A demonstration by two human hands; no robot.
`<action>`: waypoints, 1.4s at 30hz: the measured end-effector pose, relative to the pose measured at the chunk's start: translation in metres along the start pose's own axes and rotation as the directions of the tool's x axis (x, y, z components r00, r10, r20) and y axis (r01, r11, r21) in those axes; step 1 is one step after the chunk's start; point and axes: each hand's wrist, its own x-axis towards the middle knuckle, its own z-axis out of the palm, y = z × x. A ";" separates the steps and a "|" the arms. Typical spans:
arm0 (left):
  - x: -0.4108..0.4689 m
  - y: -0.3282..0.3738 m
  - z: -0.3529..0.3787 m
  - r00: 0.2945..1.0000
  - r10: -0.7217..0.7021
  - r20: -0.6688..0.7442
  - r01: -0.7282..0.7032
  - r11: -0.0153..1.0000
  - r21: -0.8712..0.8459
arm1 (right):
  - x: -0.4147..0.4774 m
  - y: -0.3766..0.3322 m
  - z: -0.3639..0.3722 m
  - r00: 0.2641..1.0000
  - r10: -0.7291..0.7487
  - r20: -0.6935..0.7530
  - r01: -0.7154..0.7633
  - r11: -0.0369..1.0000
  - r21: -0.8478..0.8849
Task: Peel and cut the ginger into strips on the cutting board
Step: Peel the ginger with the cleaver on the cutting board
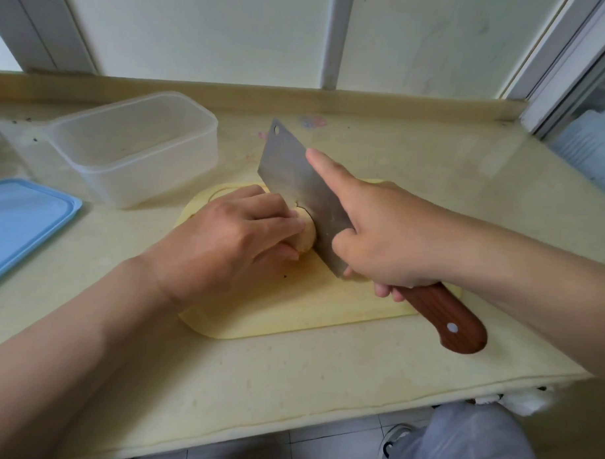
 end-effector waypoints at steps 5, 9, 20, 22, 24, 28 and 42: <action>0.000 0.000 0.000 1.000 0.016 -0.018 -0.015 1.000 0.021 | -0.002 -0.005 -0.003 1.000 0.014 0.019 -0.014 1.000 -0.004; 0.001 0.001 0.000 0.999 0.046 -0.018 -0.045 0.998 0.043 | 0.000 -0.004 0.004 1.000 0.016 0.004 -0.017 1.000 0.021; -0.003 -0.001 -0.005 0.999 -0.013 -0.038 0.012 0.999 -0.034 | 0.007 -0.010 0.003 1.000 0.000 -0.008 0.001 1.000 0.009; -0.004 -0.002 -0.006 0.999 -0.019 -0.036 0.017 0.999 -0.047 | 0.000 -0.004 0.001 0.999 -0.002 -0.045 0.005 0.998 0.059; -0.003 -0.002 -0.005 0.999 -0.014 -0.041 0.012 0.999 -0.051 | -0.009 0.003 0.001 0.994 0.007 -0.107 0.007 0.991 0.134; 0.000 -0.002 -0.007 0.999 -0.006 -0.051 0.004 0.999 -0.052 | -0.022 0.016 0.008 0.969 0.003 -0.247 0.054 0.973 0.224; -0.002 -0.001 -0.001 0.998 -0.022 -0.067 0.019 0.999 -0.045 | -0.031 0.021 0.020 0.958 -0.033 -0.286 0.117 0.952 0.283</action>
